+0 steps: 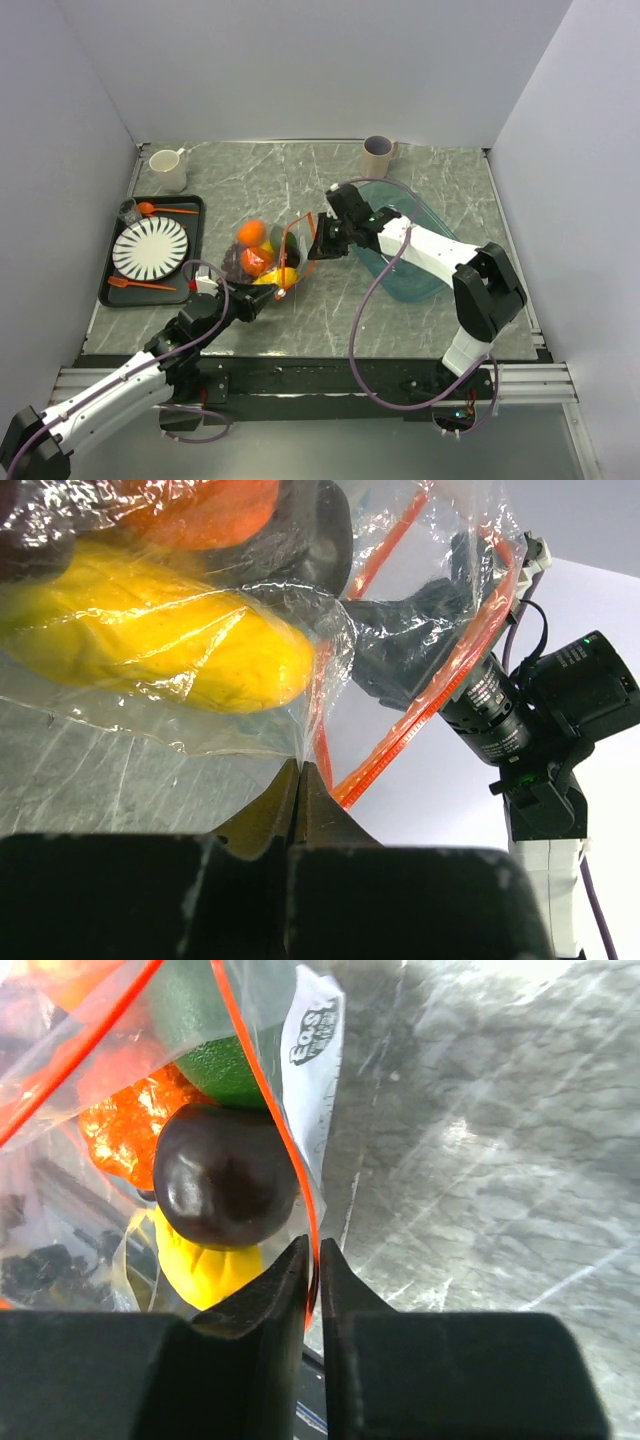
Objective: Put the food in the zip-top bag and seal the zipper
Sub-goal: Zip the zipper food storage bag at the center of the board.
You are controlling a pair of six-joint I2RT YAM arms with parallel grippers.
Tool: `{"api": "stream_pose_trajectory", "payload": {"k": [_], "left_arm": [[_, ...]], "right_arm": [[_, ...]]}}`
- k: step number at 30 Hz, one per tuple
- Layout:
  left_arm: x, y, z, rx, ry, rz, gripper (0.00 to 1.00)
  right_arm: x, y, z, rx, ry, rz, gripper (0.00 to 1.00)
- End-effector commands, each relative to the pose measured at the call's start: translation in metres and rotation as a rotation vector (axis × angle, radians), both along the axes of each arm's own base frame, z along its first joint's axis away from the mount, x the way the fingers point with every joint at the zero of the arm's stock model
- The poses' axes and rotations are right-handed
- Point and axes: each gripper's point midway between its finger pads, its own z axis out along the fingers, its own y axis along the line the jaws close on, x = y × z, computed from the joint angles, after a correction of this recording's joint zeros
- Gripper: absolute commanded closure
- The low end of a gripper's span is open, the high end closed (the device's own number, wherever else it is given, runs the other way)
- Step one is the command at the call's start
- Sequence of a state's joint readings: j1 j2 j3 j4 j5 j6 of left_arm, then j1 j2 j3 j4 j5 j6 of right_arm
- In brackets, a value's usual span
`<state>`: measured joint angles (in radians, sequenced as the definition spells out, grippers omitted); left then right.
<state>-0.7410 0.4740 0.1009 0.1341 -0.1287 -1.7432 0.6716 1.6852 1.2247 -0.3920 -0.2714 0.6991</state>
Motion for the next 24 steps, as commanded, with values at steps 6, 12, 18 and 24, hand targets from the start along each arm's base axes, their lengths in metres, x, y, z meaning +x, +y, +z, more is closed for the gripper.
{"api": "stream_pose_trajectory", "payload": {"k": [6,12,18,24], "left_arm": [[-0.003,-0.003,0.012,-0.018,-0.054,-0.028,0.99],[-0.004,-0.005,0.012,-0.013,-0.055,-0.040,0.99],[-0.004,-0.006,0.012,-0.003,-0.058,-0.045,0.99],[-0.003,-0.006,0.012,-0.002,-0.062,-0.043,0.99]], "right_arm": [[0.016,-0.034,0.055,0.006,-0.115,-0.115,0.41],[0.009,-0.053,0.062,0.005,-0.131,-0.175,0.25],[-0.014,-0.053,0.062,0.079,-0.069,-0.197,0.29],[-0.049,-0.016,0.080,0.328,-0.019,-0.133,0.35]]}}
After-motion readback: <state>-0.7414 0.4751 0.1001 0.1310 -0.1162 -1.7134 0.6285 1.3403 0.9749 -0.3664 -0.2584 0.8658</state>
